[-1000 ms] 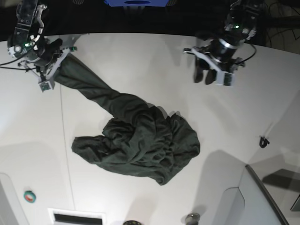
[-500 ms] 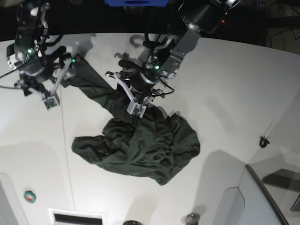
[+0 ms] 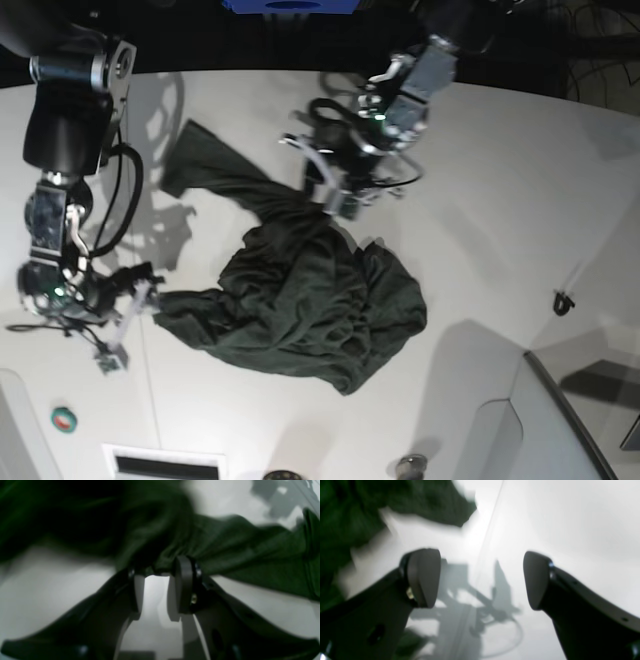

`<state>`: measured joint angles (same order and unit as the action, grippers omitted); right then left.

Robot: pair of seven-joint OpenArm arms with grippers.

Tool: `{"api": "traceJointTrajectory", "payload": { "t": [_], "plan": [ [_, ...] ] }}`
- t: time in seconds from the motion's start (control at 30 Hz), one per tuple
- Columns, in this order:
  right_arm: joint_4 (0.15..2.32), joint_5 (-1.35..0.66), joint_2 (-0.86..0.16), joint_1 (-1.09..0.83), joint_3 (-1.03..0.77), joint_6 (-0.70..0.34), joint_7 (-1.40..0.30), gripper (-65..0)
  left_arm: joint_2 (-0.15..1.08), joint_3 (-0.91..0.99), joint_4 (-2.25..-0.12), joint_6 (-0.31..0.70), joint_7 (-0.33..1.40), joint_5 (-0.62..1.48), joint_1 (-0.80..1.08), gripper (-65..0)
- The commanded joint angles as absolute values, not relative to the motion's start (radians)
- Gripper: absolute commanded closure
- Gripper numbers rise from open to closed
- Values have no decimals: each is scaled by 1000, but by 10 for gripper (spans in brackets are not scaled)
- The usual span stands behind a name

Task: Layout the t-shirt on the table in an organized manner, then fold the t-shirt properly
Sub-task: 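Grasp shirt edge with left gripper and stretch it away from right gripper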

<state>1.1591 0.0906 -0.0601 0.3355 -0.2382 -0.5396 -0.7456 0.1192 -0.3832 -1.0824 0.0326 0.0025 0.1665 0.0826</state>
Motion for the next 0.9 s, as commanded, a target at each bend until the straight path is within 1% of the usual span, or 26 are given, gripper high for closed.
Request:
{"api": "traceJointTrajectory", "payload": {
  "t": [0.0, 0.13, 0.23, 0.33, 0.47, 0.7, 0.73, 0.77, 0.8, 0.87],
  "plan": [
    [1125, 87, -62, 371, -236, -542, -719, -494, 157, -338, -1081, -12, 179, 174, 120, -204],
    [895, 87, -56, 466, -239, -542, -651, -494, 186, -193, -1185, -12, 179, 168, 194, -204],
    [803, 85, -51, 506, -242, -542, -588, -491, 193, -133, -1250, -12, 180, 168, 226, -204],
    [756, 85, -51, 536, -242, -533, -518, -489, 193, -84, -1294, -10, 180, 168, 243, -204],
    [751, 85, -59, 549, -242, -464, -512, -489, 193, 10, -1296, -7, 180, 168, 277, -204],
    [734, 85, -50, 550, -240, -461, -510, -486, 194, 110, -1299, -5, 180, 166, 312, -204],
    [716, 85, -45, 550, -240, -461, -509, -474, 197, 120, -1299, -5, 180, 166, 314, -204],
    [702, 85, -44, 556, -240, -461, -507, -443, 205, 130, -1297, -5, 180, 166, 318, -204],
    [688, 85, -45, 559, -240, -461, -507, -389, 214, 133, -1296, -5, 180, 166, 323, -204],
    [664, 85, -50, 562, -239, -461, -489, -207, 232, 133, -1297, -5, 180, 166, 326, -204]
  ]
}}
